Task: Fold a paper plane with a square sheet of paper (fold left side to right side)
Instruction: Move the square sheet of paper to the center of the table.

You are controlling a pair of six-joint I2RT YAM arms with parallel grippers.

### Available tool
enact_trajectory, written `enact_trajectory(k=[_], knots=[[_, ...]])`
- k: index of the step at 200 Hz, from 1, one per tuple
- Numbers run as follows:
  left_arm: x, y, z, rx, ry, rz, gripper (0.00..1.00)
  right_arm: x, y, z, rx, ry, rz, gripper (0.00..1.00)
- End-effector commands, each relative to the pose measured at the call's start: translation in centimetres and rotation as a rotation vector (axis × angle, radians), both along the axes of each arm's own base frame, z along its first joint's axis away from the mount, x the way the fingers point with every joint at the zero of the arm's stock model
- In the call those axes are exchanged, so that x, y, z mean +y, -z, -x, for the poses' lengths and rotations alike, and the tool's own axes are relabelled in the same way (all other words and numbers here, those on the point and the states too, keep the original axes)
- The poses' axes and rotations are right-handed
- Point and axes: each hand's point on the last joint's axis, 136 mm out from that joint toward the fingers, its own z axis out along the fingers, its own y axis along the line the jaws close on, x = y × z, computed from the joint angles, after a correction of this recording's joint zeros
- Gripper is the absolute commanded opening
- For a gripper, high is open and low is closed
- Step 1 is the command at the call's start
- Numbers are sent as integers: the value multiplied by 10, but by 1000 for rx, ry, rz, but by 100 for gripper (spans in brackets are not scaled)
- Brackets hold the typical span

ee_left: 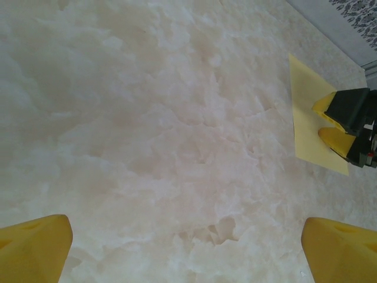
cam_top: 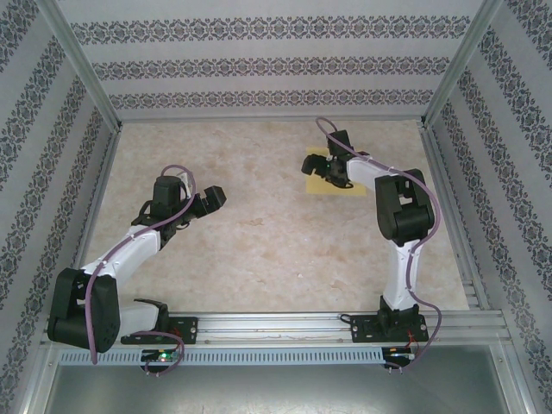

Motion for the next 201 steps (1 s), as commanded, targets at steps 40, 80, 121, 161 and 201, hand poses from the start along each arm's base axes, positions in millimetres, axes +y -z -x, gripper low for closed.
enact_trajectory(k=[40, 80, 121, 161, 201], knots=[[2, -8, -1, -2, -8, -32, 100, 25, 21, 71, 122, 30, -13, 96], [4, -9, 0, -1, -11, -48, 100, 48, 20, 109, 106, 43, -25, 96], [6, -8, 1, 1, -15, -63, 100, 79, 22, 157, 102, 22, -24, 96], [7, -9, 1, 0, -19, -65, 100, 102, 29, 202, 110, 17, -17, 96], [7, -12, -1, -6, -25, -63, 99, 116, 31, 227, 99, 35, -35, 96]])
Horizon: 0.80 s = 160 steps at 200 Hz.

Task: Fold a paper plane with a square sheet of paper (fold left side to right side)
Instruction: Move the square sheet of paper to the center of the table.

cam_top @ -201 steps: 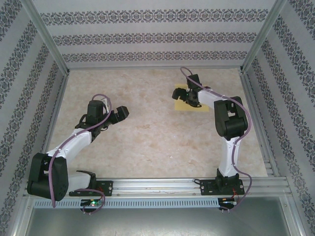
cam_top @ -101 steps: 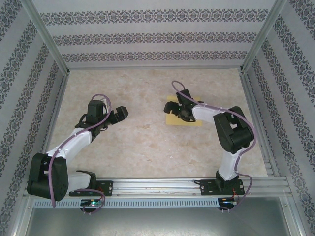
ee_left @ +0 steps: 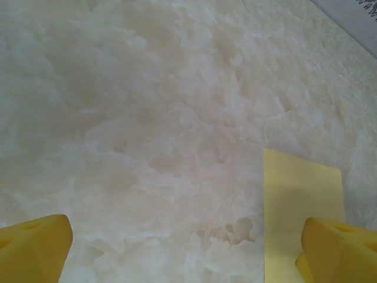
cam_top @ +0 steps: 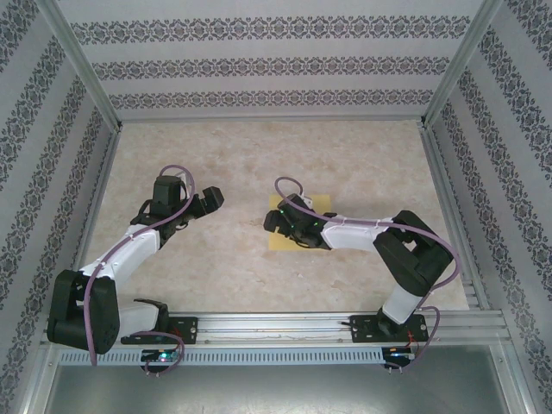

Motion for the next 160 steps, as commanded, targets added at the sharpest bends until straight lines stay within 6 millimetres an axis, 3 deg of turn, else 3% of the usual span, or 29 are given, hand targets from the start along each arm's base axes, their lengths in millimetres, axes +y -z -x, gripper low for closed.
enact_trajectory(k=[1, 35, 75, 100, 128, 160], knots=[[-2, -16, -3, -34, 10, -16, 100, -13, 28, 31, 98, 66, 48, 96], [-7, -13, -2, -17, 21, 13, 100, 0, 17, 29, 70, 17, 31, 96], [-31, -9, 7, 50, 119, 124, 83, 6, -40, 9, -105, -137, 77, 98], [-58, -5, 15, 93, 200, 200, 70, -18, -60, -4, -163, -180, 138, 98], [-96, 4, 27, 152, 304, 217, 57, -55, -55, -16, -126, -203, 199, 98], [-140, 16, 33, 197, 395, 230, 42, -80, -41, -31, -70, -221, 243, 98]])
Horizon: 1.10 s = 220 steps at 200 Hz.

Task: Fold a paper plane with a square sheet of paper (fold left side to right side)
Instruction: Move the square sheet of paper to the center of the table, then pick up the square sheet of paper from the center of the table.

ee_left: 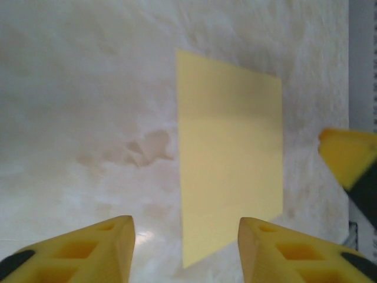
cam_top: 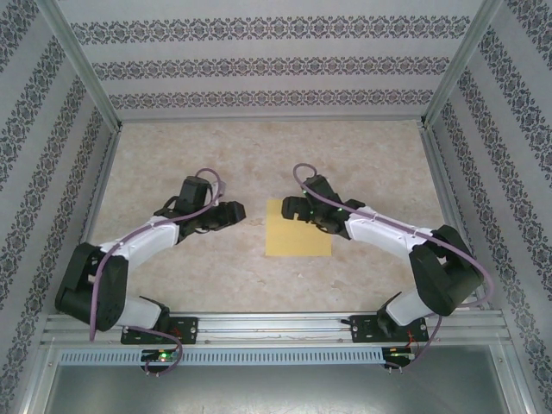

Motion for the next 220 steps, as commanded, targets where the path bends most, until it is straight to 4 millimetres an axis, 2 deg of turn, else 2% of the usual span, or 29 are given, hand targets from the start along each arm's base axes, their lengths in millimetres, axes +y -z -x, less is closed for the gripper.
enact_trajectory(k=[1, 24, 46, 91, 135, 180, 220], knots=[[-34, -6, 0, 8, 70, 50, 42, -14, 18, 2, 75, -88, 91, 98], [-60, 6, 2, 31, 114, 52, 35, -22, 32, -8, 123, -94, 133, 98], [-77, 18, 1, 59, 134, 58, 32, -28, 45, -18, 159, -87, 180, 98], [-98, 42, 0, 117, 161, 51, 28, -28, 64, -29, 201, -77, 208, 98], [-99, 68, 3, 171, 144, 28, 21, -27, 74, -27, 236, -68, 194, 98], [-93, 85, 8, 206, 140, -23, 20, -21, 82, -15, 284, -80, 149, 98], [-91, 89, 8, 209, 141, -42, 20, -12, 72, -8, 277, -103, 116, 98]])
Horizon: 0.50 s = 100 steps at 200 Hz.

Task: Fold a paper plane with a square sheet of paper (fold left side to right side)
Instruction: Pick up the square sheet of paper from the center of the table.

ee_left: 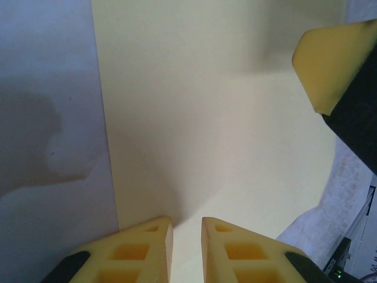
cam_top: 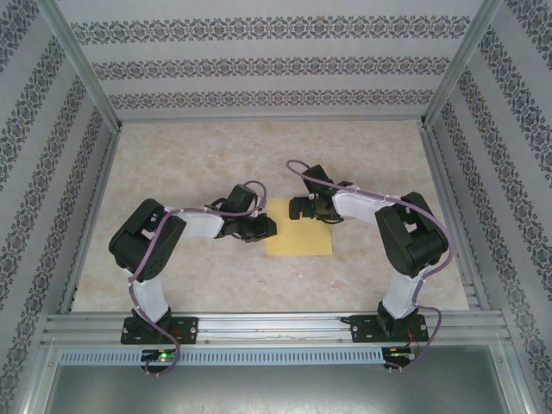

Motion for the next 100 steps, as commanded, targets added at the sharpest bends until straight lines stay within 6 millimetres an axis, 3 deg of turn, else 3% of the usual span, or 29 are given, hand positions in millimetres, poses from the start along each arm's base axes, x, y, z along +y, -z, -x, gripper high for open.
enact_trajectory(k=[1, 61, 100], knots=[[0, 12, 3, 10, 6, -41, 20, 7, 3, 18, 66, -14, -44, 98], [-2, 10, 2, 5, 5, -30, 20, 26, -5, 30, 74, -69, -35, 91], [-3, 7, 0, -7, 2, -21, 20, 32, -2, 36, 100, -101, 1, 77]])
